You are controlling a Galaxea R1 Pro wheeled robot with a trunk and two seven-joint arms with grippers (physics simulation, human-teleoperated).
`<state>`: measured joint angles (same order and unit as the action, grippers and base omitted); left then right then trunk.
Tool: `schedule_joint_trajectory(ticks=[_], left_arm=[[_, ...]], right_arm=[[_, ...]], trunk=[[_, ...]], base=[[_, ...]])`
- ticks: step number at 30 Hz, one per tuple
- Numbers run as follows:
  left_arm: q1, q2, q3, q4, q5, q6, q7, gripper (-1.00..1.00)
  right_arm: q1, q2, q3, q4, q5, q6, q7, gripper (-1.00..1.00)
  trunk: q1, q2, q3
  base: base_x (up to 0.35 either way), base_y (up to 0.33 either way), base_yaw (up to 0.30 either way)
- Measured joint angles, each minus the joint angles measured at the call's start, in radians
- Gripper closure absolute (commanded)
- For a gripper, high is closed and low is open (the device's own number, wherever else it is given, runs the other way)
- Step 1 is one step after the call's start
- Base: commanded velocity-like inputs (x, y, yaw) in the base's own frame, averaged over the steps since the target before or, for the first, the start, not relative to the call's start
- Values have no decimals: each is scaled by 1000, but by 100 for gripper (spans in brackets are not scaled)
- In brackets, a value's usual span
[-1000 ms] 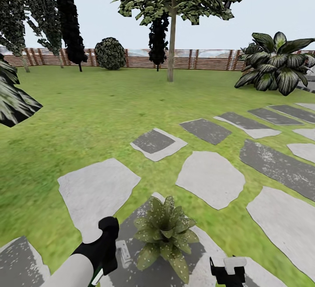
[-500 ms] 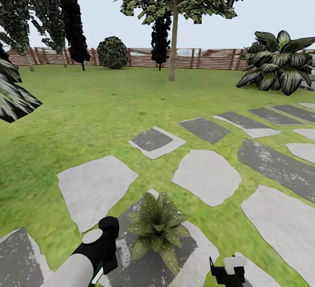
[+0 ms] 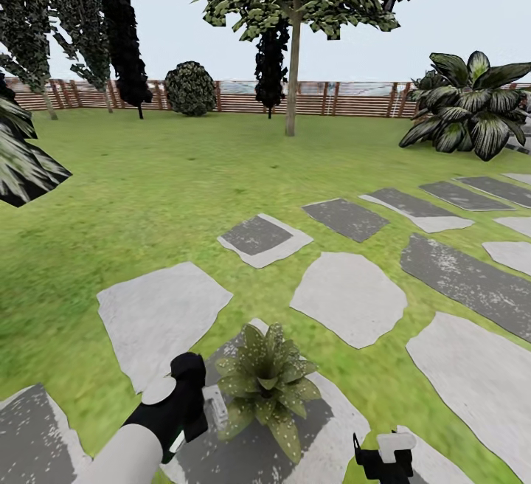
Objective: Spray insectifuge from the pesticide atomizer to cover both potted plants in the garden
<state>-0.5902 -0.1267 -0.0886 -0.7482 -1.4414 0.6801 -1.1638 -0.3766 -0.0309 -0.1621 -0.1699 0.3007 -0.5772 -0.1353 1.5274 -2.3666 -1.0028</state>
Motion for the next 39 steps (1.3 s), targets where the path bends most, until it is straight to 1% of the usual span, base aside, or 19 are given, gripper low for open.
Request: schedule_joint_trajectory(ticks=[1, 3, 6, 10, 17, 20, 22, 28, 30, 31, 34, 35, 36, 37, 39], left_arm=[[2, 1, 0, 4, 0, 0, 0, 100], [21, 6, 1, 41, 1, 0, 1, 100], [31, 1, 3, 83, 1, -1, 2, 100], [32, 1, 8, 80, 0, 0, 2, 100], [31, 6, 4, 75, 0, 0, 5, 100], [31, 6, 6, 75, 0, 0, 43, 100], [31, 6, 8, 74, 1, 1, 58, 100], [31, 6, 11, 74, 3, -2, 62, 100], [31, 4, 11, 74, 8, -4, 62, 100], [31, 4, 10, 72, 22, -5, 62, 100], [31, 6, 4, 48, 126, -14, 76, 100], [31, 8, 4, 39, 144, -30, 80, 100], [31, 8, 6, 34, 157, -52, 81, 100], [31, 9, 16, 30, 183, -100, 82, 100], [31, 10, 65, 26, 233, -190, 86, 100]], right_arm=[[0, 0, 0, 0, 0, 0, 0, -100], [0, 0, 0, 0, 0, 0, 1, -100], [0, 0, 1, 0, 0, 0, 1, -100], [0, 0, 1, 0, 0, 0, 1, -100], [0, 0, 1, 0, 0, 0, 1, -100], [0, 0, 1, 0, 0, 0, 1, -100], [0, 0, 1, 0, 0, 0, 1, -100], [0, 0, 1, 0, 0, 0, 1, -100], [0, 0, 1, 0, 0, 0, 1, -100], [0, 1, 1, 0, 0, 0, 1, -100], [0, 0, 1, 0, 0, 0, 1, -100], [0, 0, 1, 0, 0, 0, 1, -100], [0, 0, 1, 0, 0, 0, 1, -100], [0, 0, 1, 0, 0, 0, 1, -100], [0, 0, 1, 0, 0, 0, 1, -100]], trunk=[[0, 0, 0], [0, 0, 0], [0, 0, 0], [0, 0, 0], [0, 0, 0], [0, 0, 0], [0, 0, 0], [0, 0, 0], [0, 0, 0], [0, 0, 0], [0, 0, 0], [0, 0, 0], [0, 0, 0], [0, 0, 0], [0, 0, 0]], base=[[0, 0, 0], [0, 0, 0], [0, 0, 0], [0, -13, 0], [-4, -241, 0], [-155, -238, 26], [-234, -203, 190], [-250, -198, 267], [-259, -197, 276], [-260, -197, 277], [-260, -197, 277], [-260, -197, 277], [-260, -196, 277], [-264, -186, 277], [-268, -178, 277]])
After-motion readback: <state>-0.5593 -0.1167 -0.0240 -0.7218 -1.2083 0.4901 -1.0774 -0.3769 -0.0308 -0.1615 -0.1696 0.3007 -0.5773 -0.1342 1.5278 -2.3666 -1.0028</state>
